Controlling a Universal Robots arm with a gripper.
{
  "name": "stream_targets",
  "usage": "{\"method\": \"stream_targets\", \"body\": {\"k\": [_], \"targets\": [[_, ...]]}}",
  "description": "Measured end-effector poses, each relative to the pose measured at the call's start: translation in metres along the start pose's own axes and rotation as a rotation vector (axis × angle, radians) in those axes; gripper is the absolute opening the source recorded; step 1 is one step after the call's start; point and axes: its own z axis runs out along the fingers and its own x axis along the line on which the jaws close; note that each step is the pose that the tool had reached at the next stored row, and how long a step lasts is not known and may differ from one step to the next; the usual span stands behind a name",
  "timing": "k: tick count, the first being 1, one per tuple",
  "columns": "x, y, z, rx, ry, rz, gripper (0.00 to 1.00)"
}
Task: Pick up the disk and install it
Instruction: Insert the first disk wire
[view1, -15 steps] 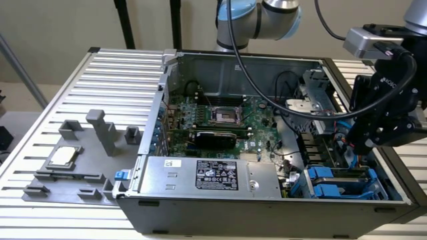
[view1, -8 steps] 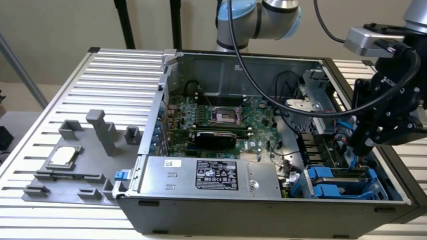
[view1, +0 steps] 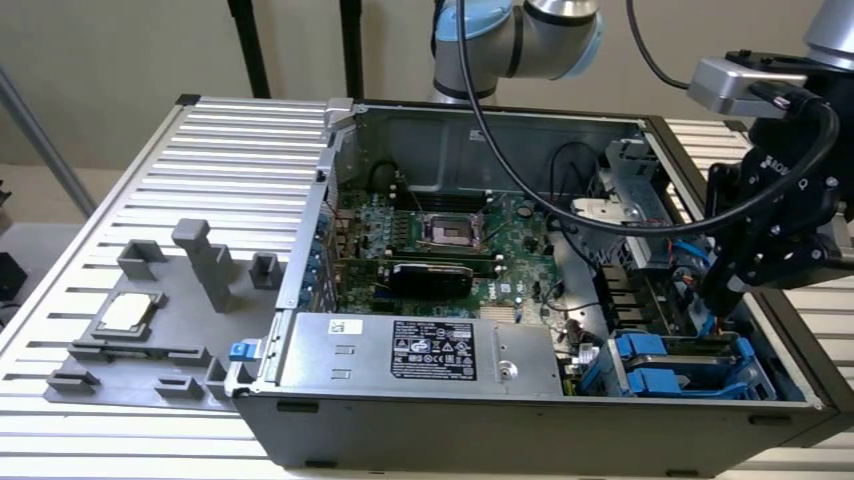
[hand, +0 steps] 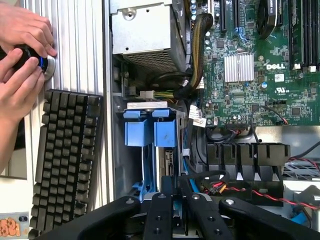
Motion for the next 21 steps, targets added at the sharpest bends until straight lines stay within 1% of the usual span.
{"method": "stream_targets", "body": {"k": [5, 9, 11, 15, 18, 20, 21], "targets": [[-0.001, 0.0008, -0.0008, 0.0004, 0.0003, -0.002, 0.16], [-0.001, 0.0054, -0.0056, 0.0015, 0.0004, -0.006, 0.16], [-0.001, 0.0081, -0.0063, 0.0027, 0.0003, -0.008, 0.16], [-0.001, 0.0181, -0.0047, 0.0095, 0.0000, -0.010, 0.16], [-0.001, 0.0248, -0.0001, 0.0149, -0.0004, -0.013, 0.16], [0.000, 0.0273, 0.0026, 0.0211, -0.0023, -0.015, 0.16], [0.000, 0.0280, 0.0038, 0.0252, -0.0040, -0.017, 0.16]]}}
